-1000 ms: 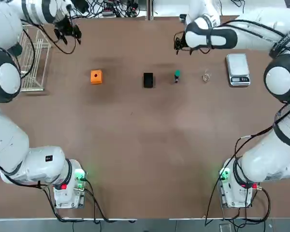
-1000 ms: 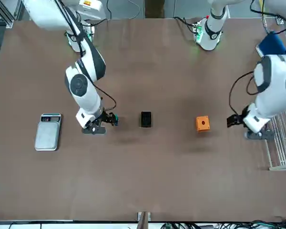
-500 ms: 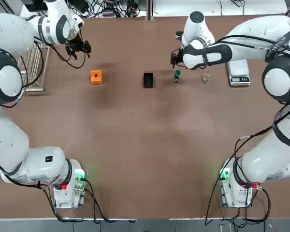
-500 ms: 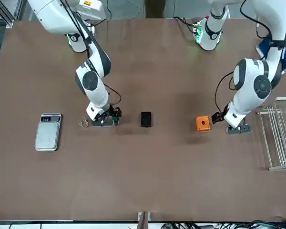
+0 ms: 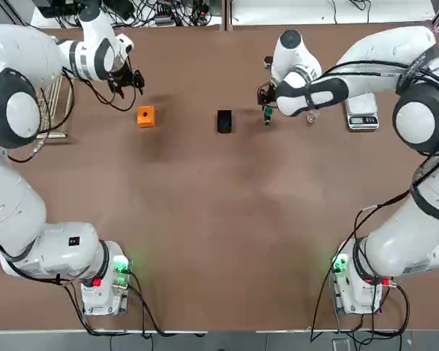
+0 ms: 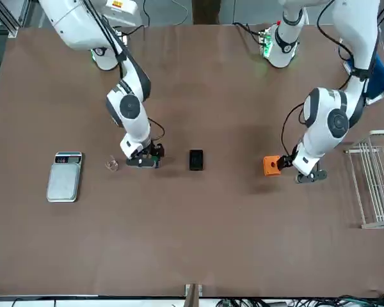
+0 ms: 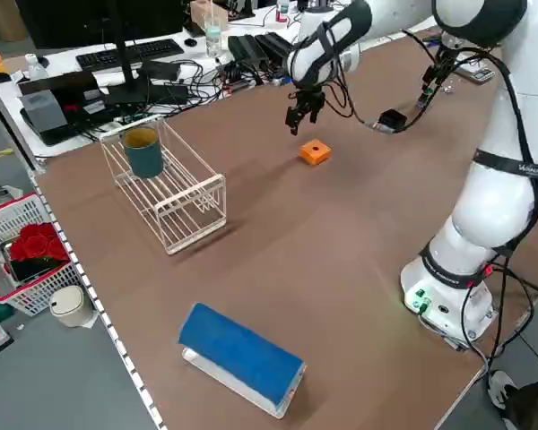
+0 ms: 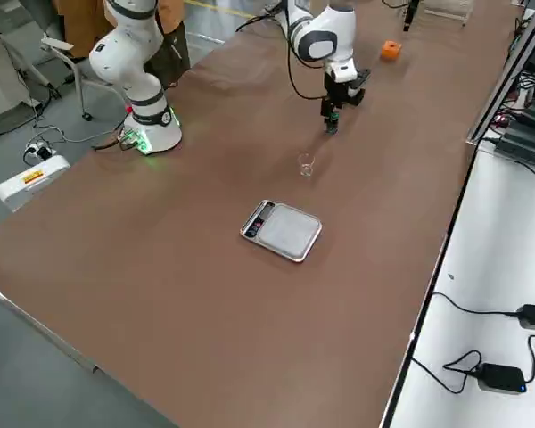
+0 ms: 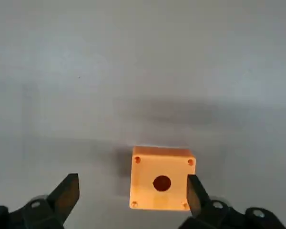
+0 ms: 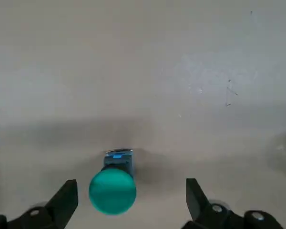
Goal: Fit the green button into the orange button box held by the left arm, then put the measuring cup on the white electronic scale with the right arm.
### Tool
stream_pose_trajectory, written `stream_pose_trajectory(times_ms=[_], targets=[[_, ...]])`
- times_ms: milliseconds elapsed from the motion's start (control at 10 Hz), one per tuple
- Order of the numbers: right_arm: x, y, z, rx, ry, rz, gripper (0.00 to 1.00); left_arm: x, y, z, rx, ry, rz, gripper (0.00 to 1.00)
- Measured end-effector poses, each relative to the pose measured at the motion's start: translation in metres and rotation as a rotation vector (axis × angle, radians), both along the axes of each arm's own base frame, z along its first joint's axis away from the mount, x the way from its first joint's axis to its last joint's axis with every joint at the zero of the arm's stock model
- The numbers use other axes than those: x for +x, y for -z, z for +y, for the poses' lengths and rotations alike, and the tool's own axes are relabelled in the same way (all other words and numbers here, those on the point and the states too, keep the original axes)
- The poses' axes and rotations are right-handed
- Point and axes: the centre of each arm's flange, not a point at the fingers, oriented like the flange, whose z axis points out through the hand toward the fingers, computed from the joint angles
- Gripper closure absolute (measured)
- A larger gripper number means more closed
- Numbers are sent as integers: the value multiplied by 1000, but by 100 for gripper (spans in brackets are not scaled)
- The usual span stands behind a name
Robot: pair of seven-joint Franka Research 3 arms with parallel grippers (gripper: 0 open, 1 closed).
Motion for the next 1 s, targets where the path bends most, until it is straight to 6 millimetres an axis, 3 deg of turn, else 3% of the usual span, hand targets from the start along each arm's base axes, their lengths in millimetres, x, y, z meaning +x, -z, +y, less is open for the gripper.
stream_pose_trajectory(times_ms=[300,500,1000], targets=[[0,10,3,27,18,-4,2,-13,22,-24,-3,-13,24,0],[0,14,4,30,26,-1,4,-27,40,-25,-4,-5,7,0],[1,14,4,32,29,-2,24,-31,60,-30,16,50,-24,1]])
